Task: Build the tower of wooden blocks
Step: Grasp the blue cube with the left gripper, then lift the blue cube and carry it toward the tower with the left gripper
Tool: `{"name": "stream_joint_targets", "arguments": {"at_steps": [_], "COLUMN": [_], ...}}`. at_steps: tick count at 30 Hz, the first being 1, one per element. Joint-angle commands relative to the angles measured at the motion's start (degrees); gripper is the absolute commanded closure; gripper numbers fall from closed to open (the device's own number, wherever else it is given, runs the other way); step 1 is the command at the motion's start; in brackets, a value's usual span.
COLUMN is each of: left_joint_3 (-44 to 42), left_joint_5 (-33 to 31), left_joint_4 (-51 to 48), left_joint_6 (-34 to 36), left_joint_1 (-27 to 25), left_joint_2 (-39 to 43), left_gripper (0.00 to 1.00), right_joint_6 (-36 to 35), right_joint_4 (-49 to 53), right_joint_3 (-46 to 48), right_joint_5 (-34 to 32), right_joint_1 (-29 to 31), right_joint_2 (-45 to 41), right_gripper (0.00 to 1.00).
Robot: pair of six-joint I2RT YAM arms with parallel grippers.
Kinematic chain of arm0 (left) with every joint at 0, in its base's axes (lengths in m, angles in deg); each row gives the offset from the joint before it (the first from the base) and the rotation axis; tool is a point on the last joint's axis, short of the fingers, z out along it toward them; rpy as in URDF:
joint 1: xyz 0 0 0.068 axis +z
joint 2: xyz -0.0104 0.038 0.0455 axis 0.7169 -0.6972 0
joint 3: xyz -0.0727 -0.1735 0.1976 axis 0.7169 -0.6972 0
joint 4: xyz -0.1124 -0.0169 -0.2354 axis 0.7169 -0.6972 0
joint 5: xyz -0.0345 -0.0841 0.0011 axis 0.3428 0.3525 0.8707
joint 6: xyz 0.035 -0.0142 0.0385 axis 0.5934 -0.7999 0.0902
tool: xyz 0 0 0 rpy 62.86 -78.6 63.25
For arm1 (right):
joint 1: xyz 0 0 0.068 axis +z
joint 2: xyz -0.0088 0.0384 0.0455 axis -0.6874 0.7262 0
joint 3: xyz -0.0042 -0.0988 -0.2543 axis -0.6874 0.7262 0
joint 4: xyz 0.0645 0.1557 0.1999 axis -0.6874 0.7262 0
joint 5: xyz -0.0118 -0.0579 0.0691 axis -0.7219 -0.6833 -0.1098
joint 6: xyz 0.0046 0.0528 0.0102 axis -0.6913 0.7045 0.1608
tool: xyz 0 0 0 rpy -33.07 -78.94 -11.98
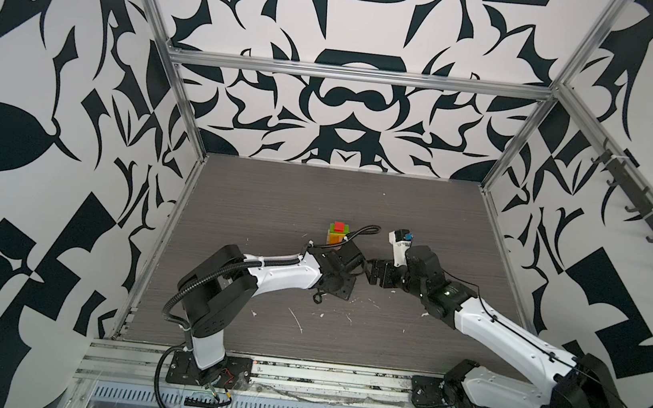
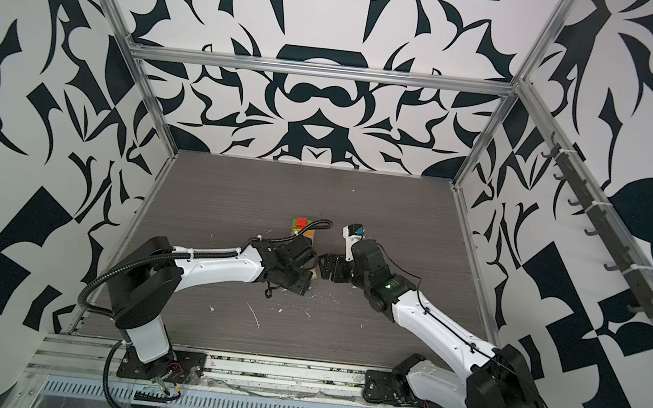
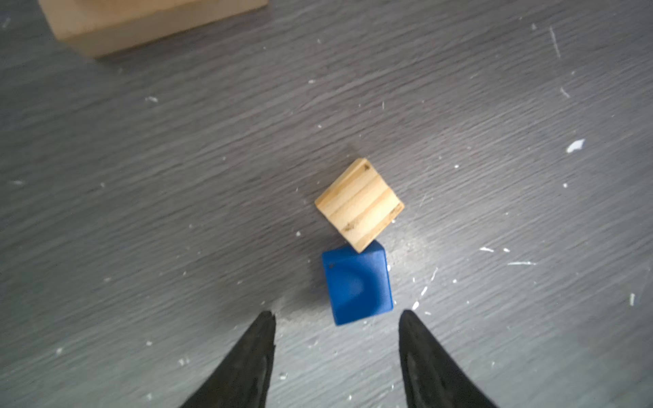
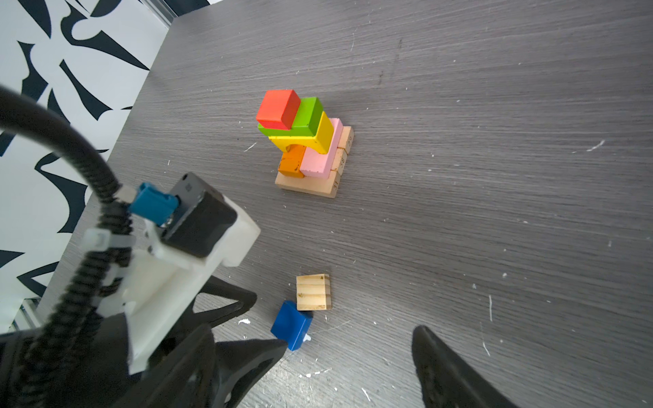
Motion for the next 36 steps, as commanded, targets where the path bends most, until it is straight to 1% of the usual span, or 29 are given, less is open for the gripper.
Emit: {"name": "stream_joint_targets", "arguments": {"at_steps": [1,10,14,18,26,30,33,36], "left_joint_3": [1.42,4.27,4.53,5.06,4.57,4.52,4.52,4.28], "left_joint_5": [-1.44,-1.85,-2.25,-3.93,-3.67,-3.65,-3.75,-3.92], "left_joint_4": [0.24,-0.93,-1.1,-2.48,-2.37,-2.37,-2.46,-2.58], "left_joint_6": [0.8,0.83,0.8,0.45,0.19,0.31,0.28,0.22], "left_joint_1": [-0.48,-0.81,-1.06,-1.18,-1.18,-1.28,-1.24,-1.27], "left_joint_2": [-1.44,-4.5,-5.42,-6.11,-6.85,-7.12,-7.05,-6.94], "left_gripper": [0.42,0.45,0.47,0.5,0.54,0.57,0.62,0.63], "right_joint_6": [-0.54,-0.89,-0.68,-0.71,-0.55,-0.44,-0.34,-0.2], "right_joint_4": [-1.21,0.45,1.38,2.18,1.97,1.76,1.74,1.69], "right_joint_3": [0.58,1.03,1.34,1.42,1.55,1.29,1.25,1.25], "right_joint_5": [-0.14,-1.22,-2.78,-3.25,-3.28,-3.12,-3.16,-3.09], "right_joint_1": [-0.15,-0.4,-0.5,-0.56,-0.63,-0.63,-0.67,-0.64], "right_joint_2": [-1.99,-3.65,-4.63,-5.17,-4.84,-4.3,-4.13,-3.96], "right_gripper": [0.09,0.09,0.09,0.09,0.09,0.09,0.09,0.09]}}
